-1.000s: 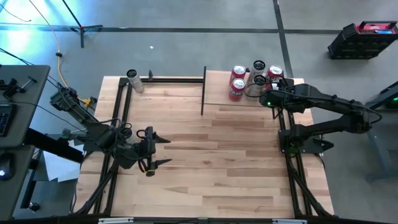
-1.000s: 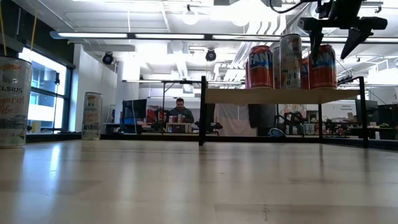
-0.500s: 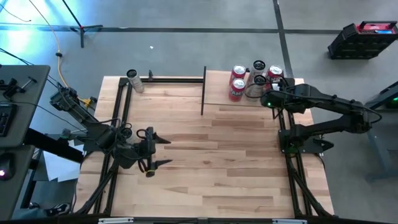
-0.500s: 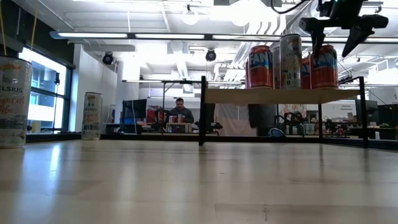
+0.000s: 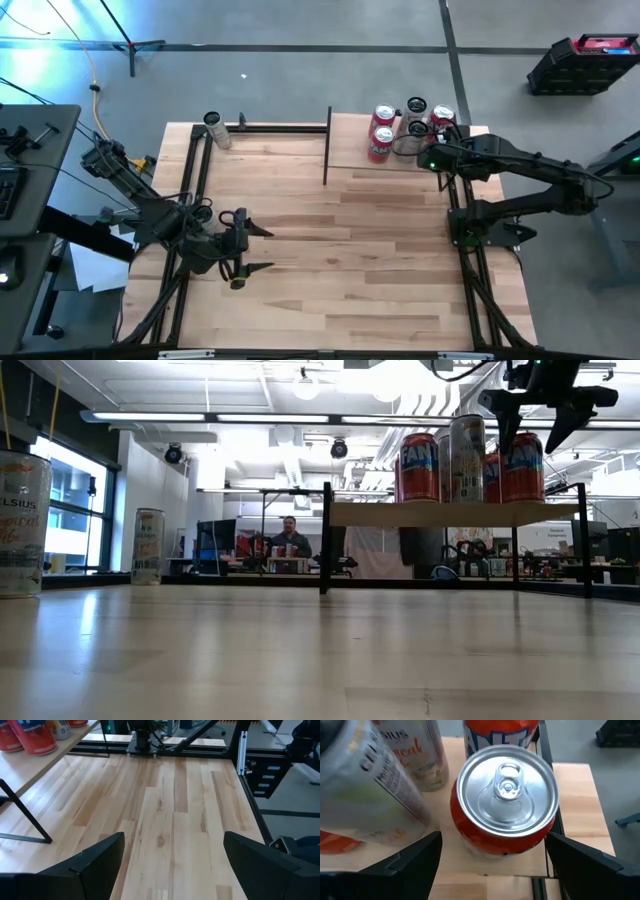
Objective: Place canned beverage on shelf
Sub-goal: Adjust the orange soda can, then put the white soda can on the shelf
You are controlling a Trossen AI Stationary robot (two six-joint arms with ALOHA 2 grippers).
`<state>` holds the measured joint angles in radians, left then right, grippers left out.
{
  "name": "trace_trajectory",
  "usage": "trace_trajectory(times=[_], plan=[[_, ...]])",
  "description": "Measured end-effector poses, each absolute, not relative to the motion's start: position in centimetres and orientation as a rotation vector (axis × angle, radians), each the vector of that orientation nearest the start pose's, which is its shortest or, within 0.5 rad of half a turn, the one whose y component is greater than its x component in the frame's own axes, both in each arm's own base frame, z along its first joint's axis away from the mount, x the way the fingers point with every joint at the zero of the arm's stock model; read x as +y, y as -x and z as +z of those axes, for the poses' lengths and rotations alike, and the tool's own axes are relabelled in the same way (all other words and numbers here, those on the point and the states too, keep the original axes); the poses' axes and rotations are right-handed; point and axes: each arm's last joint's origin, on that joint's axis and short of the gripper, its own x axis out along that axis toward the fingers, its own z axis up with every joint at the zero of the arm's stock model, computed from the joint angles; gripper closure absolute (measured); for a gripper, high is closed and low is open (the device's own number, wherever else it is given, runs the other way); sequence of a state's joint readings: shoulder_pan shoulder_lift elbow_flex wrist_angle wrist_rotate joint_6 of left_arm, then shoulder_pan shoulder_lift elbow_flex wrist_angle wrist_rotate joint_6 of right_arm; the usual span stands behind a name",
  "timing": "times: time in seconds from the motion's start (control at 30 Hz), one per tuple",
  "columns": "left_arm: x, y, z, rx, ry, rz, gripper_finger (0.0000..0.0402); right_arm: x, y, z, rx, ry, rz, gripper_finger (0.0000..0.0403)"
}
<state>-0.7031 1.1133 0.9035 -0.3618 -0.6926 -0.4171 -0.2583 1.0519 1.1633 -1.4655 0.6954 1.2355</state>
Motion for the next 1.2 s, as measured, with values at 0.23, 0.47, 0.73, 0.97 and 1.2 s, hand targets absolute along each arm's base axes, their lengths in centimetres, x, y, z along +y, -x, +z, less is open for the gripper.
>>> trace_trajectory(times=[0.23,0.47,0.73,0.97,1.2], plan=[[-13.67,-18.8,30.01,0.421,0.049,0.073,0.0069,-5.97,-13.61,33.15,0.7,-0.661,-1.447,0.0062],[-13.83,-18.73,30.07,0.416,0.052,0.064,0.0069,-6.02,-13.8,33.21,0.706,-0.639,-1.421,0.0062],[-13.83,-18.73,30.06,0.416,0.075,0.07,0.0069,-5.95,-13.42,33.15,0.726,-0.616,-1.452,0.0062],[-13.81,-18.73,30.06,0.413,0.074,0.076,0.0069,-6.01,-13.38,33.2,0.71,-0.593,-1.47,0.0062],[-13.8,-18.73,30.06,0.413,0.073,0.079,0.0069,-5.97,-13.37,33.45,0.729,-0.586,-1.449,0.0062]])
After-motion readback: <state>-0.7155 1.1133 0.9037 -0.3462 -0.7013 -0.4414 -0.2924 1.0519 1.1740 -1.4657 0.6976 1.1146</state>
